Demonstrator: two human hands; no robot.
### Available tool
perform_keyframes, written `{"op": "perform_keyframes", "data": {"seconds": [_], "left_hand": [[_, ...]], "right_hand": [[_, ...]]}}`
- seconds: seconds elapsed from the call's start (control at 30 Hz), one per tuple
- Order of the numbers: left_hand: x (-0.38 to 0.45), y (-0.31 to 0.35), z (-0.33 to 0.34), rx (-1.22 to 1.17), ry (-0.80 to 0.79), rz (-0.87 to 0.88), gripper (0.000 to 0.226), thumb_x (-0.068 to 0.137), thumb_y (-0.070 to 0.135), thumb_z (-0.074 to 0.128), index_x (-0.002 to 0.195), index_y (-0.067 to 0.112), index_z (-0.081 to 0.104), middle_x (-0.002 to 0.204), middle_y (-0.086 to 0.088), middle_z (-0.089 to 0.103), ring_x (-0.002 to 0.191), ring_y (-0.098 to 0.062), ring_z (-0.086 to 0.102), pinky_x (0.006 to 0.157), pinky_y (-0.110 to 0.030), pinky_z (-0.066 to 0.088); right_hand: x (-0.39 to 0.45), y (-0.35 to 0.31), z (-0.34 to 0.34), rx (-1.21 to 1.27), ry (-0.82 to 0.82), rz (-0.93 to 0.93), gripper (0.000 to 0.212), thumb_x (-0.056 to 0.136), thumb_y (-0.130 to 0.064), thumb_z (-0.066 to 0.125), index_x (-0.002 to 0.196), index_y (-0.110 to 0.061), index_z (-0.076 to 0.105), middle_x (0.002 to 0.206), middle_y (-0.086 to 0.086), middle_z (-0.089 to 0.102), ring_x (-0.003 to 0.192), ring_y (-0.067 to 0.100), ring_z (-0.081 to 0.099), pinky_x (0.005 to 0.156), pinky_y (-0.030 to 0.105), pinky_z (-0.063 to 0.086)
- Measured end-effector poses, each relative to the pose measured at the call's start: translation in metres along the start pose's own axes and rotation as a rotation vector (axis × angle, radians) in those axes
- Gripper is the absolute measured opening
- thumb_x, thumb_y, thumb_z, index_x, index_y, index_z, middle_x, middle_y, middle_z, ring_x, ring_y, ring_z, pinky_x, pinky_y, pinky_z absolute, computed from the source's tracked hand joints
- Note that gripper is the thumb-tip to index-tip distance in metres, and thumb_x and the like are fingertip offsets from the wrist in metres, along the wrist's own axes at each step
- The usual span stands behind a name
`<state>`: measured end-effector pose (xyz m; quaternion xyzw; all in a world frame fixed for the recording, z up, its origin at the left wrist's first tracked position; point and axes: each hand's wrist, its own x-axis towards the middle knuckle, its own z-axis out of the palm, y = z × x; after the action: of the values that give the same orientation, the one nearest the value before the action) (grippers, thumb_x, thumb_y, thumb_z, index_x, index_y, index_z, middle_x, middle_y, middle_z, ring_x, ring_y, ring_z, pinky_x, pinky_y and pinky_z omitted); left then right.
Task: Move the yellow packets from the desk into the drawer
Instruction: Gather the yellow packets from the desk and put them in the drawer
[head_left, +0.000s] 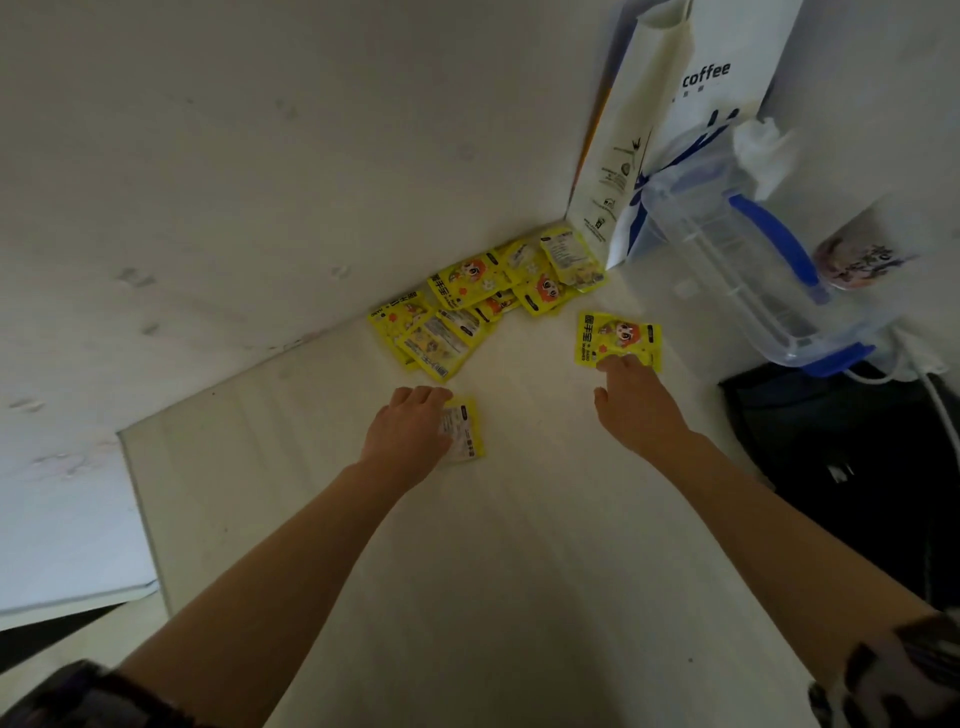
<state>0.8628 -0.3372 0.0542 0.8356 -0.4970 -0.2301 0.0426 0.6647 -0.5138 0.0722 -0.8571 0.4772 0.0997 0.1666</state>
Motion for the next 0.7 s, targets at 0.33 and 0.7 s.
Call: {"op": "perform_keyframes", "data": {"seconds": [0.33,0.7], "left_hand": [[0.012,-0.008,0.009,0.007,-0.018,-0.037,0.072,0.077,0.038,0.073,0.138,0.024,0.040,0.136,0.001,0.045,0.123,-0.024,0.041,0.100,-0.036,0.039],[0.008,-0.009,0.012,0.027,0.000,-0.144,0.062,0.076,0.045,0.072,0.128,0.018,0.050,0.118,-0.003,0.048,0.112,-0.024,0.043,0.092,-0.034,0.039]], "right_hand": [[0.078,0.019,0.003,-0.125,0.031,0.057,0.062,0.091,-0.007,0.047,0.146,0.003,0.020,0.141,0.024,0.037,0.130,0.044,0.035,0.103,0.047,0.037],[0.070,0.028,0.018,-0.140,0.134,0.113,0.036,0.095,-0.012,0.046,0.129,0.000,0.044,0.122,0.025,0.045,0.111,0.043,0.043,0.095,0.049,0.036]]}}
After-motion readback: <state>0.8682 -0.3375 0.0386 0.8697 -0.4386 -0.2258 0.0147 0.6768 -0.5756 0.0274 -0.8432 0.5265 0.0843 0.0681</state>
